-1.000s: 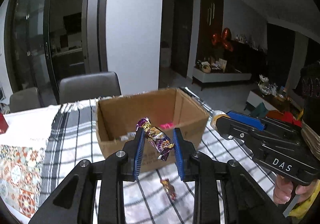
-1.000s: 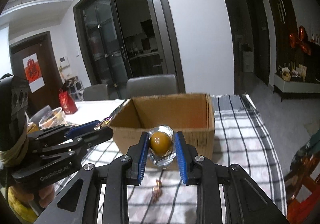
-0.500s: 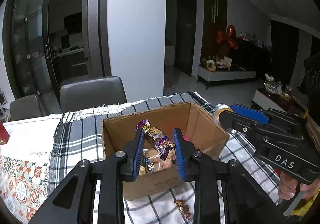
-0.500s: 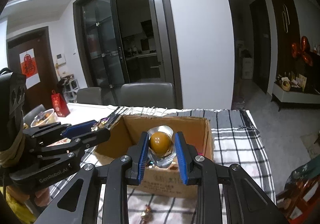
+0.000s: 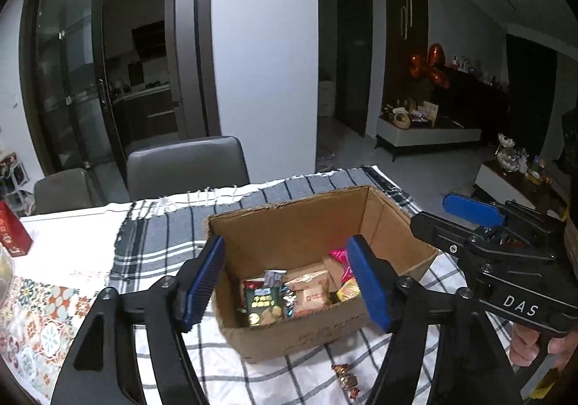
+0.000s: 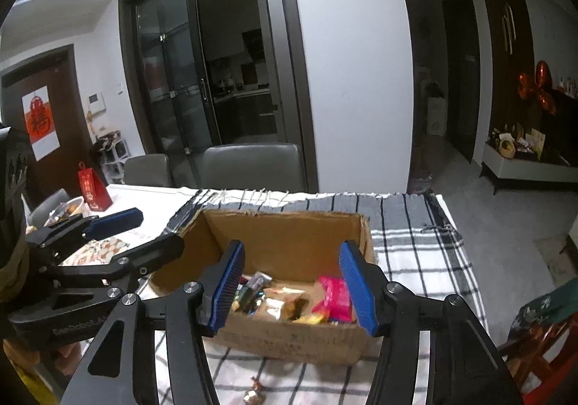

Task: Organize snacks
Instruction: 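Move both tools back from the box toward the last red foil chocolate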

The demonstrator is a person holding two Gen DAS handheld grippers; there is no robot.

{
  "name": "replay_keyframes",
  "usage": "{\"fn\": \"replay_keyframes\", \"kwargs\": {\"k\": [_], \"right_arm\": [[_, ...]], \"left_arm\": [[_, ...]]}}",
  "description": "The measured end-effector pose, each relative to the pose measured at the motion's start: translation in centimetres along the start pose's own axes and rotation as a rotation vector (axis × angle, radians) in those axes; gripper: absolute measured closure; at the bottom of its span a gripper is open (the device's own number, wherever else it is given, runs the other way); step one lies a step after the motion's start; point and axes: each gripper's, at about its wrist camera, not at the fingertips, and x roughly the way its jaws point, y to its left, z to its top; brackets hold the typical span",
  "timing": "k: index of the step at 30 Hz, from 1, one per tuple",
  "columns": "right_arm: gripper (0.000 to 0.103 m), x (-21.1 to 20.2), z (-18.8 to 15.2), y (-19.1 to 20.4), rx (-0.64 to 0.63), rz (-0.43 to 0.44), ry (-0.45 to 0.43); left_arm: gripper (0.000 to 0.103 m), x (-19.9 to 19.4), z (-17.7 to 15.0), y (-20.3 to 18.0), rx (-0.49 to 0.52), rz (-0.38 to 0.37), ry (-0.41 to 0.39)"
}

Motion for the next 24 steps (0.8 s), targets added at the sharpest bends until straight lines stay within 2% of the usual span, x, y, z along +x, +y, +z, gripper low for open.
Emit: {"fn": "replay_keyframes", "kwargs": {"k": [2, 9, 24], "right_arm": [[0.047, -0.4, -0.6, 0.1, 0.003, 0.009, 0.003], [0.047, -1.2, -3.0, 1.2, 0.004, 0.018, 0.033], [0.047, 0.6, -9.5, 2.7, 0.011, 0.053, 0.168]], "left_arm": [[0.026, -0.7, -0.5, -0.1, 0.003, 0.026, -0.012], [0.020, -3.5, -3.4, 0.2, 0.000, 0.125, -0.034], [0.019, -3.5, -9.8, 1.3, -0.051, 0.146, 0.074]]}}
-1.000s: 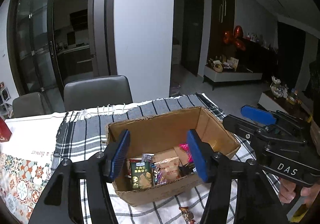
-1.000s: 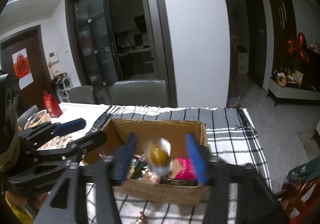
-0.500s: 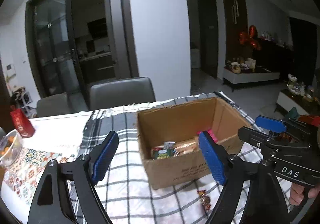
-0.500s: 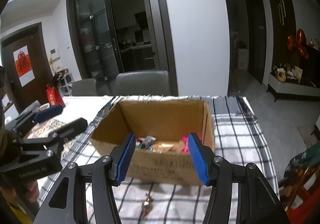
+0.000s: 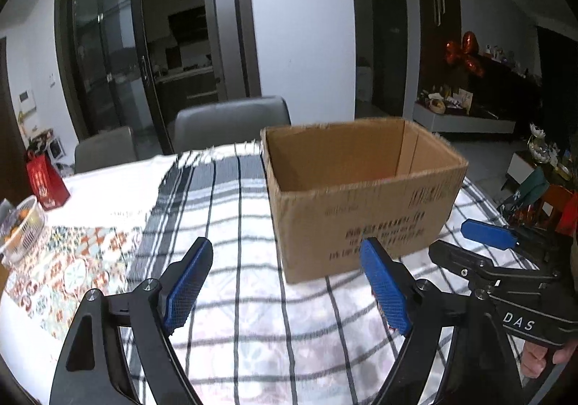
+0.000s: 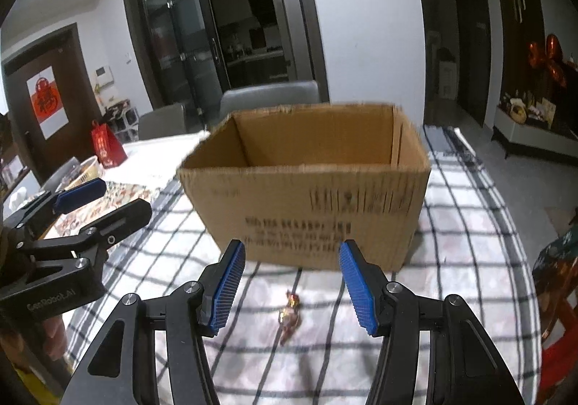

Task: Organize snacks
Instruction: 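Move both tools back from the box toward the last red foil chocolate, then grasp the red foil chocolate with the right tool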

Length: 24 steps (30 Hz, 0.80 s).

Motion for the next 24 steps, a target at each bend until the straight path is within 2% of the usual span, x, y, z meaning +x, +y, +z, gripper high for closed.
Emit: {"fn": "replay_keyframes", "kwargs": {"k": [9, 11, 24], "right_arm": [[0.049, 3.0, -2.7, 0.5, -0.009, 0.000, 0.098], [0.054, 3.8, -3.1, 0.5, -0.010, 0.002, 0.121], [0.065, 7.6, -5.4, 0.3, 0.002, 0.020, 0.228]], "left_arm": [[0.019, 2.4, -3.0, 0.0, -0.007, 0.015, 0.091], [0.019, 3.0, -3.5, -0.1, -0.006, 0.012, 0.109], [0.019, 6.1, -5.8, -0.9, 0.020, 0.012, 0.177]]}}
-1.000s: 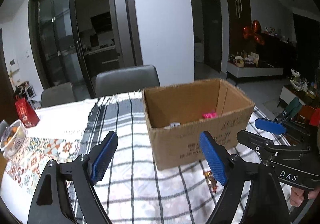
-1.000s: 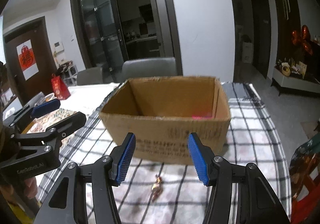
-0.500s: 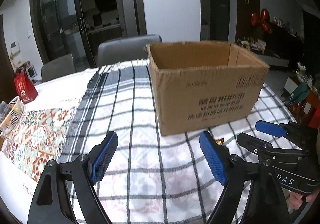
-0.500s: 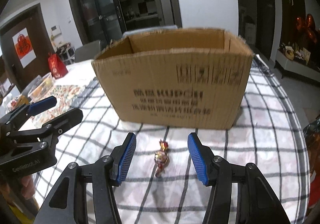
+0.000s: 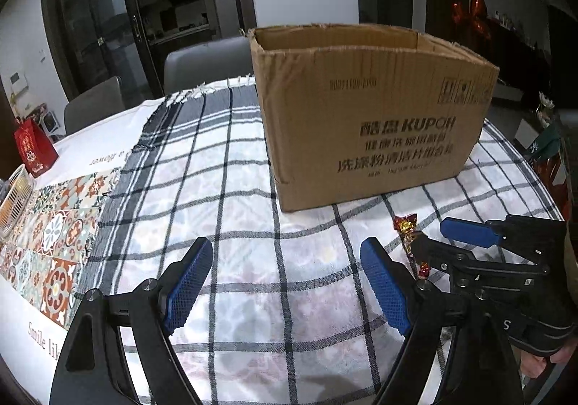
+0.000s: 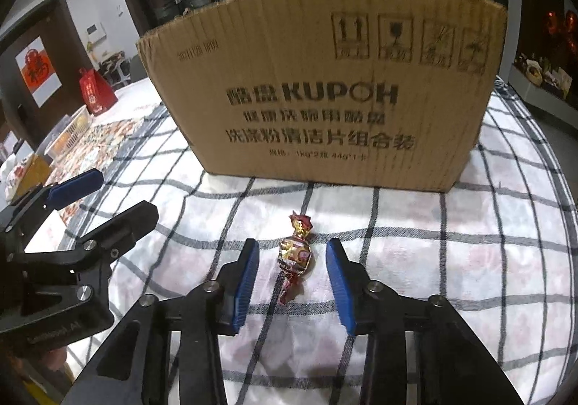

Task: Organize snacks
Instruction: 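Grasp the red foil chocolate with the right tool, then carry the red chocolate over the box and open the right tool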

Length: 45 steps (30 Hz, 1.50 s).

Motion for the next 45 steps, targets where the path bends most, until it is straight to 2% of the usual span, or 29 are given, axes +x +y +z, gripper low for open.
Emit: {"fn": "replay_keyframes", "kwargs": {"k": [7, 15, 19, 31, 45], "right_arm": [[0.068, 1.4, 0.0, 0.0, -0.006, -0.008, 0.027], [0.081, 2.2, -0.1, 0.0, -0.024, -0.018, 0.033], [0.081, 2.0, -0.1, 0.3, -0.029, -0.020, 0.023], [0.081, -2.8, 0.5, 0.4, -0.033, -0.014, -0.082], [0.081, -8.9, 3.2, -0.1, -0.016, -0.028, -0.242]], "left_arm": [[0.019, 1.0, -0.3, -0.1, -0.006, 0.000, 0.020], [0.019, 1.3, -0.3, 0.2, -0.015, 0.004, 0.027], [0.019, 1.0, -0.3, 0.1, -0.014, 0.005, 0.023], [0.019, -2.1, 0.7, -0.3, -0.011, 0.001, -0.040], [0.019, -6.0, 4.2, -0.8, 0.011, 0.004, -0.150]]}}
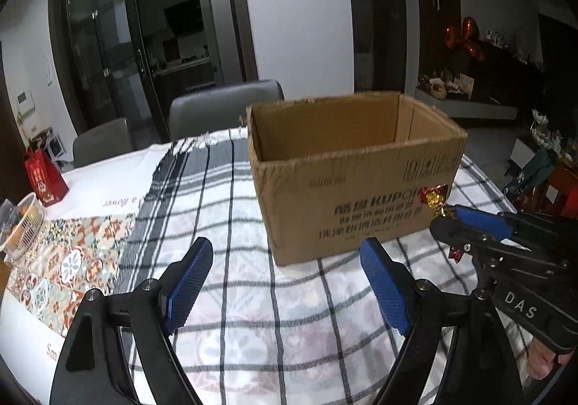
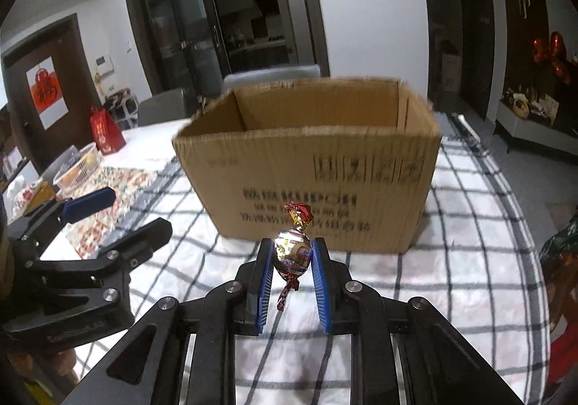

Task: Organize snacks
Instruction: 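Carry the red chocolate over the box and open the right tool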

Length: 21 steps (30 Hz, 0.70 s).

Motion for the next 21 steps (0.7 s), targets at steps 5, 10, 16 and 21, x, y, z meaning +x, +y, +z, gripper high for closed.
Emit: {"fn": "replay_keyframes", "kwargs": {"k": [5, 10, 16, 21], "right_arm": [[0.081, -1.2, 2.3, -0.4, -0.002, -0.014, -0.058], [0.081, -1.5, 4.7, -0.8, -0.012, -0.038, -0.101], [0.081, -0.5, 7.3, -1.0, -0.034, -0.058, -0.117], [0.081, 1.1, 9.0, -1.5, -0.040, -0.080, -0.112]], "left_arm": [[0.019, -0.7, 2.2, -0.2, 0.018, 0.011, -0.054], [0.019, -0.8, 4.3, -0.3, 0.029, 0.024, -0.098], [0.019, 0.0, 6.1, 0.0, 0.030, 0.027, -0.114], [0.018, 0.7, 6.5, 0.3, 0.022, 0.034, -0.114]]}}
